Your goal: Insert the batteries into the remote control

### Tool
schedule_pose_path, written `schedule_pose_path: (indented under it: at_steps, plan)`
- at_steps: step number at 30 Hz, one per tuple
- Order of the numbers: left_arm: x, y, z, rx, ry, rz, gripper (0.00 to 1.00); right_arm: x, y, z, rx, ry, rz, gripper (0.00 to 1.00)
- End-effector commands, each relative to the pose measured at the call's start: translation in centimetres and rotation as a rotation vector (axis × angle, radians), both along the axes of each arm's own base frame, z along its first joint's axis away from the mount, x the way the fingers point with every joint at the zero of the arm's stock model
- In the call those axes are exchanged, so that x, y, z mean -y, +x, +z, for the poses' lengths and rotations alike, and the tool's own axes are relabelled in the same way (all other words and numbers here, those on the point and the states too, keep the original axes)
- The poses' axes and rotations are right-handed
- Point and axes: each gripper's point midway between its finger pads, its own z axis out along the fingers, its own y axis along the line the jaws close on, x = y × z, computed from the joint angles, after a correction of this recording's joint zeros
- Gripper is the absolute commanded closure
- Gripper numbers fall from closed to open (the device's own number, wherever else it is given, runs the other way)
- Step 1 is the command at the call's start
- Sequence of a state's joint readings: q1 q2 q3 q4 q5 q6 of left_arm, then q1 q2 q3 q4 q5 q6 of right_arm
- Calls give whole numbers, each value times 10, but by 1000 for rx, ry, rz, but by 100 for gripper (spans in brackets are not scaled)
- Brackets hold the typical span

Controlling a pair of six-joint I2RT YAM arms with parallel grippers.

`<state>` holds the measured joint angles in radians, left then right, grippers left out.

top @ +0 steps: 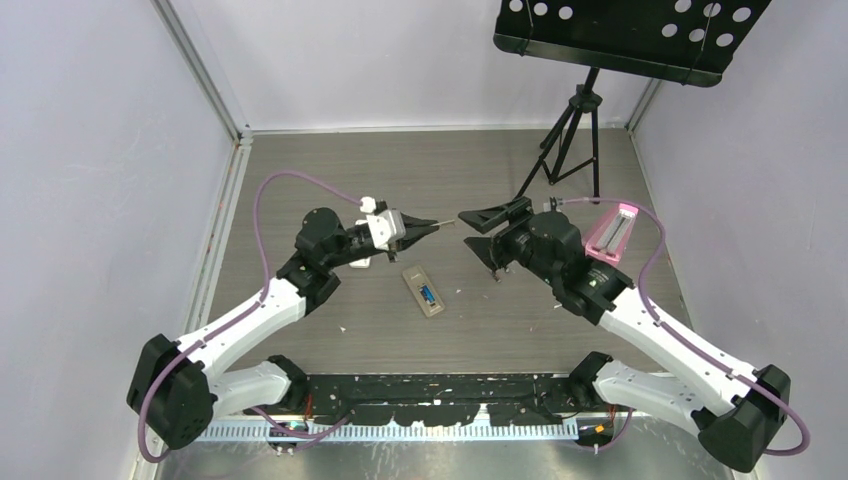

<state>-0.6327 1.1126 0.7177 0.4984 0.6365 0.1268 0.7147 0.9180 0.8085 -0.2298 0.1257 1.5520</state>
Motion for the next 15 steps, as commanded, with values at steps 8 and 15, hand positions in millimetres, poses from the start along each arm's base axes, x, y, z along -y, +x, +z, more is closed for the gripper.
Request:
schedule_pose_path:
  at_steps: [8,15]
  plan:
    - [3,-4,46,717,99,-78,100,-44,5,65,63,238,145,52]
    - [2,2,49,753,114,-50,100,-45,3,49,14,239,148,81]
